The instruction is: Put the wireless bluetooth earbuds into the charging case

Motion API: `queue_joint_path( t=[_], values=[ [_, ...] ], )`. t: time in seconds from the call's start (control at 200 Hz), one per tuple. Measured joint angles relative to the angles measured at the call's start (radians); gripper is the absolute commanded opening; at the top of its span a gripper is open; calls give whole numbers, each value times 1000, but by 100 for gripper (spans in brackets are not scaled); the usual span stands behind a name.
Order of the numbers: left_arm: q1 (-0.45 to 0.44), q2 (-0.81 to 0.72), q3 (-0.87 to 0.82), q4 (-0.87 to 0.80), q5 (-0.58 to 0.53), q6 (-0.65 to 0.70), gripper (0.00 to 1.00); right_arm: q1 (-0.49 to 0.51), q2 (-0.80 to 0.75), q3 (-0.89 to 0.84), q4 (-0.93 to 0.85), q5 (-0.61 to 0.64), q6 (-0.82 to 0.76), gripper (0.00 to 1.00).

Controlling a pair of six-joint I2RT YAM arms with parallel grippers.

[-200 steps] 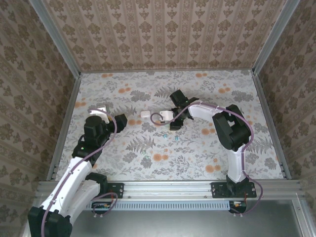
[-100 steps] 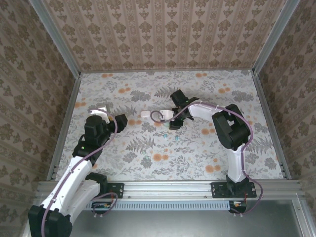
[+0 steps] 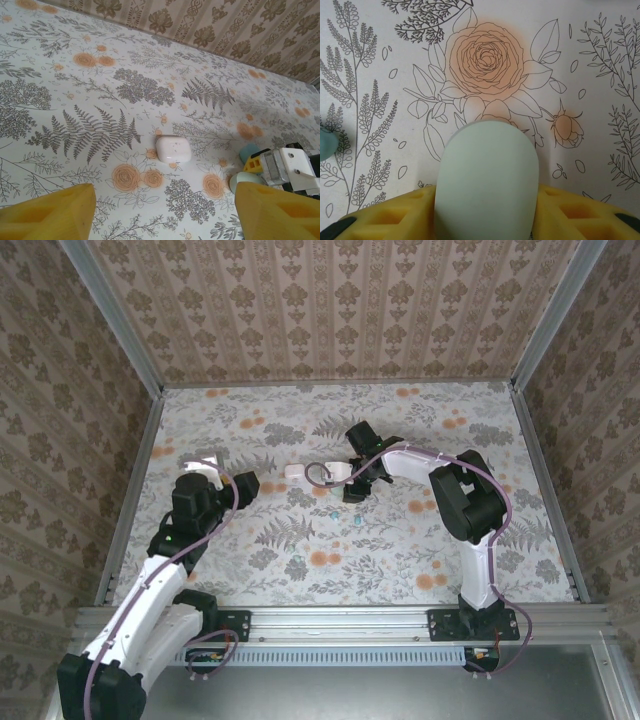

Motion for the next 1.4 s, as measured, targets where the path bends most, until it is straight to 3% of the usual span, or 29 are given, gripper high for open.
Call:
queue_joint_path(
  t=[0.32, 0.5, 0.75, 0.96, 1.16, 1.4],
  values=[
    [0, 8, 0, 10, 27, 8, 73, -5, 0, 0, -6, -23, 13, 43],
    [0, 19, 0, 62, 85, 34, 70, -21, -55, 2, -88, -129, 82, 41],
    [-18, 63, 0, 240, 283, 156, 69, -76, -304, 6, -155, -382, 180, 40],
    [-149, 167, 62, 278, 478, 366, 77, -112, -456, 5, -162, -587, 245, 41],
    [-233, 278, 167, 324, 624, 464, 78, -112, -520, -24, -137, -671, 290, 41],
    [-271, 370, 221, 375, 697, 490, 78, -109, -551, -40, -117, -682, 296, 42]
  ],
)
